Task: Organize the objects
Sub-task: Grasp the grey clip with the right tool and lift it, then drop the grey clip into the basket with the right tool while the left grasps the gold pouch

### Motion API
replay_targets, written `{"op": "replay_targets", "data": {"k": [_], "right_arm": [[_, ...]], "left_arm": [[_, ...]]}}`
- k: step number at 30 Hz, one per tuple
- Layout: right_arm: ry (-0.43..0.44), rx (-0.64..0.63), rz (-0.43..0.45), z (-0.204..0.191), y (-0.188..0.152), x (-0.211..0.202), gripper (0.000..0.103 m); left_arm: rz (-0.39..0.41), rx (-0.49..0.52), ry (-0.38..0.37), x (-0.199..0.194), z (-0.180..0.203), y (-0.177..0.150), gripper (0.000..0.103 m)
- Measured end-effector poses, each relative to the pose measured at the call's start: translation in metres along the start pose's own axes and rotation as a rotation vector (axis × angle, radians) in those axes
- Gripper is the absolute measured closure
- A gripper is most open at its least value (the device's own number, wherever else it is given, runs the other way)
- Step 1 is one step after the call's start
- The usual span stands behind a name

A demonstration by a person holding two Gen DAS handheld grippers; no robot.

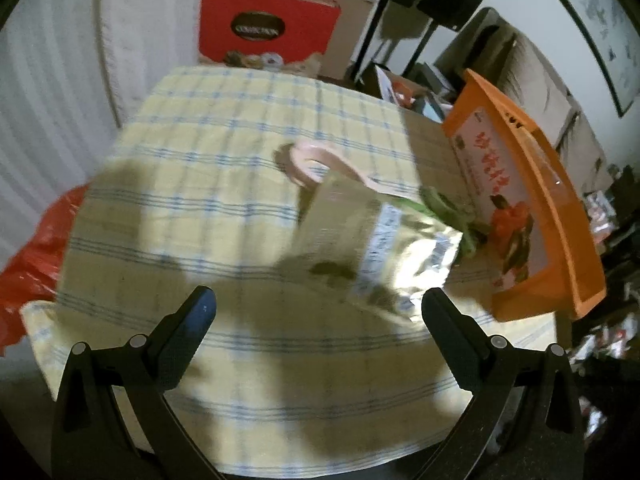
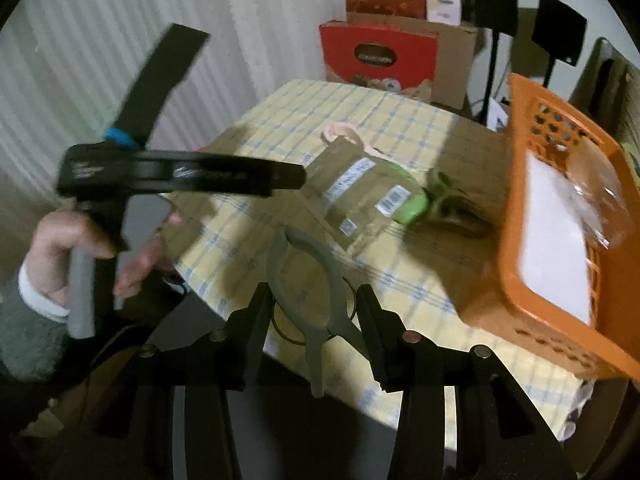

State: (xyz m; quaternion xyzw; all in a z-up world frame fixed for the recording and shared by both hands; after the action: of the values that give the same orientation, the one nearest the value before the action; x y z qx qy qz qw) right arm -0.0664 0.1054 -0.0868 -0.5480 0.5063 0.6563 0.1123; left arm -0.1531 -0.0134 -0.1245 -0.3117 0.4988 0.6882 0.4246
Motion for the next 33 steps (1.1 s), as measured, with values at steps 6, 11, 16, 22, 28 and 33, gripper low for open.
{"op": "replay_targets", "data": {"k": [6,11,16,22,28,33], "right_arm": [[-0.025,0.014,0.001,0.011,-0.015,-0.021,0.059],[-0.034,0.043,-0.001,0.023,-0.029,-0.031,0.059],[-0.039,0.066,-0.001,0.031,-0.04,-0.037,0.059],[-0.042,0.088,0.007,0.039,-0.044,-0.041,0.059],[-0.041,0.101,-0.001,0.044,-0.046,-0.037,0.059],[-0.039,0.11,-0.003,0.045,-0.047,-0.036,0.059]], "left_arm": [[-0.011,0.084,0.037,0.017,0.03,0.005,0.0],[-0.007,0.212,0.15,0.036,0.052,0.0,0.0],[0.005,0.257,0.171,0.046,0.068,-0.009,0.0],[0.032,0.325,0.282,0.059,0.082,-0.016,0.001],[0.069,0.34,0.363,0.067,0.084,-0.014,0.014],[0.08,0.315,0.353,0.065,0.083,-0.01,0.039]]}}
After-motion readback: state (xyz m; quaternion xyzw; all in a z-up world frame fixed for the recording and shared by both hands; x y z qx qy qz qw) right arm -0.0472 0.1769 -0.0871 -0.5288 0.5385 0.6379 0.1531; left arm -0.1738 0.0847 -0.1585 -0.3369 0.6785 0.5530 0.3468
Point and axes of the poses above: each gripper's, at about its wrist camera, not at the fingertips, and x roughly the way its jaws point, z to its right, y to its top, the point moved 8 cm from there along x, roughly the way its jaws point, and after that the axes turned 1 degree about -x, right-handed, at the moved point
